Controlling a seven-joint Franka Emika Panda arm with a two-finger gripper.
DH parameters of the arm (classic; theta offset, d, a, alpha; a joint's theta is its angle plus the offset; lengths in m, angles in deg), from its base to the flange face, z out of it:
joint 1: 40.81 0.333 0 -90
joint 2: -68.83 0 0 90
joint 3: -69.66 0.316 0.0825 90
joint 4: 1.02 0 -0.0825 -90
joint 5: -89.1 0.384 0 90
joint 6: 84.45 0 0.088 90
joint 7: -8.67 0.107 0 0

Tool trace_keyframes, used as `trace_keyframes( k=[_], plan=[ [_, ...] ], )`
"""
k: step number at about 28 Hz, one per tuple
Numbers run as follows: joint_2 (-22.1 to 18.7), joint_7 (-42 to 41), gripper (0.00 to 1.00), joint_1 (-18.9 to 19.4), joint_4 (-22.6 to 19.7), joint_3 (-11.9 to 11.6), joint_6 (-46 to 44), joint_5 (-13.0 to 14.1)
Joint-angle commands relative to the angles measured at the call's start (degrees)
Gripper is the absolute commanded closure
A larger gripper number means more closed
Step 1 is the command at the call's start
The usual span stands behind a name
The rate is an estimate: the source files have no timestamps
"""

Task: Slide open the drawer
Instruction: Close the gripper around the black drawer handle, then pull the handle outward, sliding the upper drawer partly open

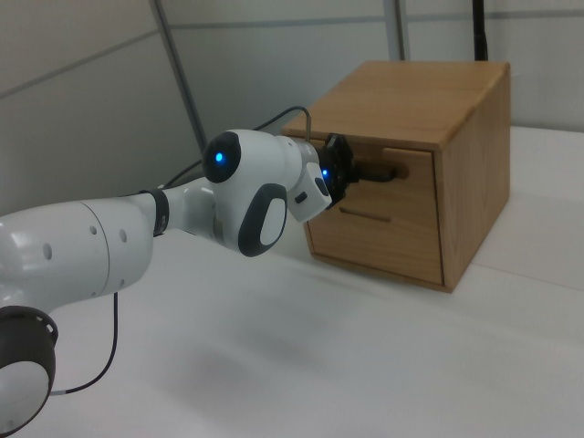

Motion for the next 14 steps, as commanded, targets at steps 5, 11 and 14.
trace_keyframes(
  k=[5, 11, 14],
  plan=[
    [-2.69, 1.42, 1.0, 0.5, -0.49, 0.18, -0.24, 1.51],
    [-6.12, 1.86, 1.0, 0.5, -2.69, 0.18, -5.77, 1.51],
    [-8.14, 1.86, 1.0, 0.5, -2.78, 0.01, -12.97, 1.42]
  ],
)
